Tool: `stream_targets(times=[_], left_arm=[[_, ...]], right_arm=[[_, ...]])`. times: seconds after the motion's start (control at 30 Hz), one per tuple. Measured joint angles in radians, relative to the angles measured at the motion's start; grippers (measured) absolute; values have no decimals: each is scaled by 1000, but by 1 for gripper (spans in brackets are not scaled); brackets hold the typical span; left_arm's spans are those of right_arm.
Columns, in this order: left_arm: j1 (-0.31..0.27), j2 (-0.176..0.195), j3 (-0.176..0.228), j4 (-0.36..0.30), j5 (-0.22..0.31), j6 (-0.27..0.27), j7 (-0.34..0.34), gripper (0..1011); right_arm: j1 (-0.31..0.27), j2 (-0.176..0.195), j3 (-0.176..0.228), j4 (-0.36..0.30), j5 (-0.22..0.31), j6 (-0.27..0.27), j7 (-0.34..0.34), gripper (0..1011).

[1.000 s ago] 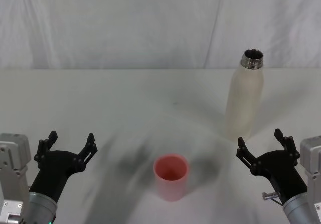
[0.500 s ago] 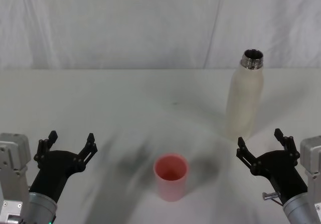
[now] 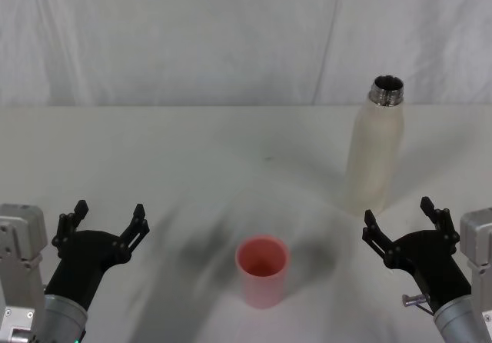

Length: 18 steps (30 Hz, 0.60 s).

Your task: Grasp the thermos with one hand and pour water into the cup lid.

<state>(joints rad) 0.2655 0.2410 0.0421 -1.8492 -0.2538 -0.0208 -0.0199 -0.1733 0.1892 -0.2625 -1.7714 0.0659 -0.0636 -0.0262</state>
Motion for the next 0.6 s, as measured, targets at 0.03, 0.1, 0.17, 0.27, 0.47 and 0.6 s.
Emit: stream_targets(times=[0.03,0.1,0.17,0.27,0.47,0.6], left_arm=[[0,0,0,0,0,0,0,1001],[0,0,0,0,0,0,0,1001],[0,0,0,0,0,0,0,1001],[0,0,0,0,0,0,0,1001],[0,0,0,0,0,0,0,1001],[0,0,0,0,0,0,0,1001]], right_arm=[[0,0,0,0,0,0,0,1000],[0,0,0,0,0,0,0,1000],[0,0,0,0,0,0,0,1000],[0,0,0,0,0,0,0,1000],[0,0,0,0,0,0,0,1000],[0,0,0,0,0,0,0,1000]])
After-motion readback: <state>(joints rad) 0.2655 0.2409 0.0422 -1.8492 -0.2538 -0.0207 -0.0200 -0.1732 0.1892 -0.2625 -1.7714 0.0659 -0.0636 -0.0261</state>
